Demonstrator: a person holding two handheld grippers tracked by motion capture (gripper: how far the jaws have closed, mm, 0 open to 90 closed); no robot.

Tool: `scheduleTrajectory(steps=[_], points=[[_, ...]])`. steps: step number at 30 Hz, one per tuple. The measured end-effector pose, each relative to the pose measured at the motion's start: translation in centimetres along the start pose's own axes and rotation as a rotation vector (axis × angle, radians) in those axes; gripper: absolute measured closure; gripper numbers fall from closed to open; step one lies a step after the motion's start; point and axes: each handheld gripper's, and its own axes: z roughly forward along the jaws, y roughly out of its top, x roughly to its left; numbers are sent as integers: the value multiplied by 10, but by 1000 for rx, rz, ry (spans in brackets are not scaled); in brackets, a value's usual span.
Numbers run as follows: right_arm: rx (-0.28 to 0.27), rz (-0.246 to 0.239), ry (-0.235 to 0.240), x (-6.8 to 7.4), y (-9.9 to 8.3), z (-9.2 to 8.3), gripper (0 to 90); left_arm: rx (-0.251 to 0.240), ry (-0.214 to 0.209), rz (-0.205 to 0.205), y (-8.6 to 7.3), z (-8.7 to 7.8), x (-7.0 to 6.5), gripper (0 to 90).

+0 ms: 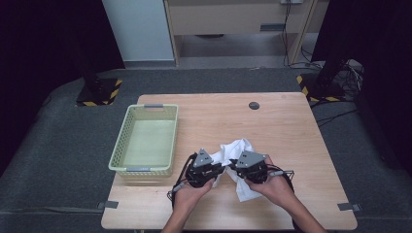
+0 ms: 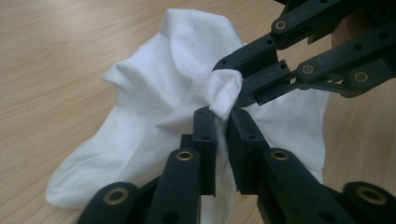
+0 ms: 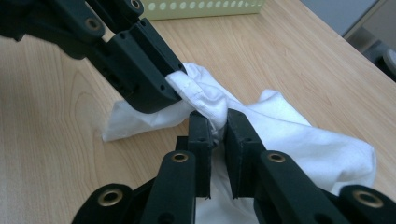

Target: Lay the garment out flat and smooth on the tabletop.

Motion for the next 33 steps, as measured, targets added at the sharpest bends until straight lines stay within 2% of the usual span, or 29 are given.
scheduleTrajectory(steps=[4,7,13,23,33], points=[[2,42,-7,-5,2,-4,834,-30,19,-13,1,-3,3,593],[-2,70,-17,-11,1,-8,835,-49,27,-21,1,-5,5,545],[-27,122,-31,-20,-1,-19,836,-51,52,-47,-1,-7,11,534],[-64,167,-60,-34,-1,-35,836,-38,113,-92,-7,-9,21,514],[-112,249,-112,-51,-5,-59,836,-31,124,-82,-8,-9,20,517]])
